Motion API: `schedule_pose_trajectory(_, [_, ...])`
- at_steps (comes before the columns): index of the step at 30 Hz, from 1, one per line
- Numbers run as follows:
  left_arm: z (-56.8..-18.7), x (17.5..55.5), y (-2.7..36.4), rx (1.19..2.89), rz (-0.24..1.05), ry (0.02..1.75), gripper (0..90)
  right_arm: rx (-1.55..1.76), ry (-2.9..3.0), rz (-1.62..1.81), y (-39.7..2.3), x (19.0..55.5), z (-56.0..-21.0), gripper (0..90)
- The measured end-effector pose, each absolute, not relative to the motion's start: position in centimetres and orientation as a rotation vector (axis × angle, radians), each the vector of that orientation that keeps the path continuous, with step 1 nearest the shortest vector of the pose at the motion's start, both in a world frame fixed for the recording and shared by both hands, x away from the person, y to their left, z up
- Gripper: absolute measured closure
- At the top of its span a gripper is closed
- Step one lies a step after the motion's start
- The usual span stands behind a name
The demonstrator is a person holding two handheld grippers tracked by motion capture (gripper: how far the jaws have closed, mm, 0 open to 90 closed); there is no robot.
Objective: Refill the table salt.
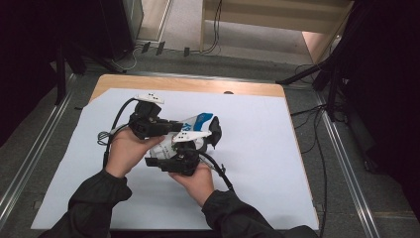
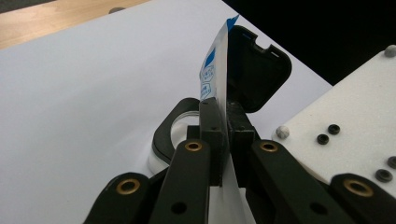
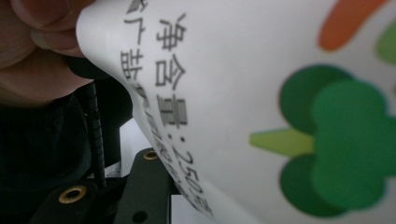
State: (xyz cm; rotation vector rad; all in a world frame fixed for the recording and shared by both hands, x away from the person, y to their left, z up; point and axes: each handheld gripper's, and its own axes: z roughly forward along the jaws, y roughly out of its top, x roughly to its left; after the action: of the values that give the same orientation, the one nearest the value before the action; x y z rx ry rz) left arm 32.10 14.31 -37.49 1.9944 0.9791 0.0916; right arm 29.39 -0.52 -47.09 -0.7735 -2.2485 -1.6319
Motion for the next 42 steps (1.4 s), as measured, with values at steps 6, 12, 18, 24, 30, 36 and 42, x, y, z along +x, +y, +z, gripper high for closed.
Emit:
schedule_pose_trajectory(6, [-37.52,32.17,14.19,2.001,0.093,0.982,89.8,-0.772,-2.245,-1.624,-0.46,29.4,-47.2,66.5])
schedule_pose_trajectory(12, [-37.69,32.21,14.13,2.004,0.087,0.98,89.9,-0.777,-2.257,-1.625,-0.5,29.37,-47.33,67.3])
schedule_pose_trajectory(18, [-37.94,32.34,13.97,2.011,0.07,0.975,89.7,-0.78,-2.256,-1.622,-0.65,29.39,-47.46,67.6])
schedule_pose_trajectory(24, [-38.0,32.47,13.87,2.028,0.069,0.972,89.7,-0.785,-2.237,-1.619,-0.61,29.45,-47.74,67.3])
schedule_pose_trajectory(30, [-38.1,32.53,13.77,2.025,0.074,0.981,89.7,-0.79,-2.232,-1.613,-0.65,29.47,-47.8,67.0])
schedule_pose_trajectory(36, [-38.05,32.55,13.71,2.019,0.072,0.975,89.7,-0.787,-2.237,-1.617,-0.72,29.53,-47.77,66.7])
schedule_pose_trajectory(42, [-38.02,32.54,13.67,2.021,0.076,0.972,89.7,-0.784,-2.239,-1.617,-0.71,29.53,-47.78,65.8])
